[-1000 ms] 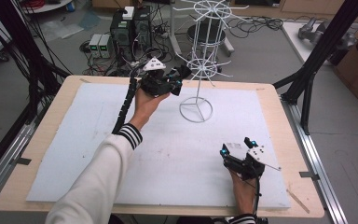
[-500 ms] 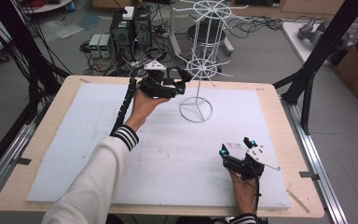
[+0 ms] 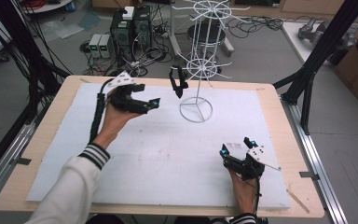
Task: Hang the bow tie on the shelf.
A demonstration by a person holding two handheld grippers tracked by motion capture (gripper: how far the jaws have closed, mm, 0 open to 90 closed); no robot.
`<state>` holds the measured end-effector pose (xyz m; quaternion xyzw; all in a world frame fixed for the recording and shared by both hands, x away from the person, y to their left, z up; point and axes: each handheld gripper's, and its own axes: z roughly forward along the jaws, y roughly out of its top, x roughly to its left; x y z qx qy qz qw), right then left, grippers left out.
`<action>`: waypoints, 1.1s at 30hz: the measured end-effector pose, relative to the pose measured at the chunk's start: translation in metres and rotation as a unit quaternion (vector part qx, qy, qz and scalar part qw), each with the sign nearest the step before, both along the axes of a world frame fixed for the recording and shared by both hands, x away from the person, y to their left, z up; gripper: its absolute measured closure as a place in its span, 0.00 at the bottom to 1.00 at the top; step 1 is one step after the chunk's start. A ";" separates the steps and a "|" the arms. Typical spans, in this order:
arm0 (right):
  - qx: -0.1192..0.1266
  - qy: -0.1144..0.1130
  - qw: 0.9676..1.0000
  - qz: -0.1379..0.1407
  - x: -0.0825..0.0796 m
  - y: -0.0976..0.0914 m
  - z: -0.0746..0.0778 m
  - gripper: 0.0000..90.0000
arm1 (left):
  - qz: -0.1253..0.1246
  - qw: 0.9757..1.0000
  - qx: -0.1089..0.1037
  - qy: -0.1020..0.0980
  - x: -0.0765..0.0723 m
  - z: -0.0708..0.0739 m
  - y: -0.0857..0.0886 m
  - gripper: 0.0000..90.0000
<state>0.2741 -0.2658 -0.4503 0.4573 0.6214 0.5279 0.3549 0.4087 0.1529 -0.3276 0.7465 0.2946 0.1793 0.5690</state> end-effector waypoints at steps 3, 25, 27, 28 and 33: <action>0.007 0.001 1.000 -0.001 0.000 -0.001 0.000 0.11 | 0.023 0.999 -0.004 -0.024 -0.023 -0.009 0.035 0.10; 0.004 -0.005 1.000 0.005 -0.001 -0.001 0.000 0.11 | 0.109 0.986 -0.076 -0.105 -0.114 -0.123 0.110 0.10; 0.008 -0.004 1.000 0.006 -0.001 -0.001 0.000 0.11 | 0.106 0.985 -0.081 -0.110 -0.115 -0.123 0.111 0.10; 0.007 -0.004 1.000 0.008 -0.001 -0.002 0.000 0.11 | 0.105 0.986 -0.079 -0.100 -0.114 -0.124 0.111 0.10; 0.010 -0.016 1.000 0.011 -0.003 -0.003 -0.001 0.11 | 0.104 0.986 -0.093 -0.096 -0.113 -0.125 0.114 0.10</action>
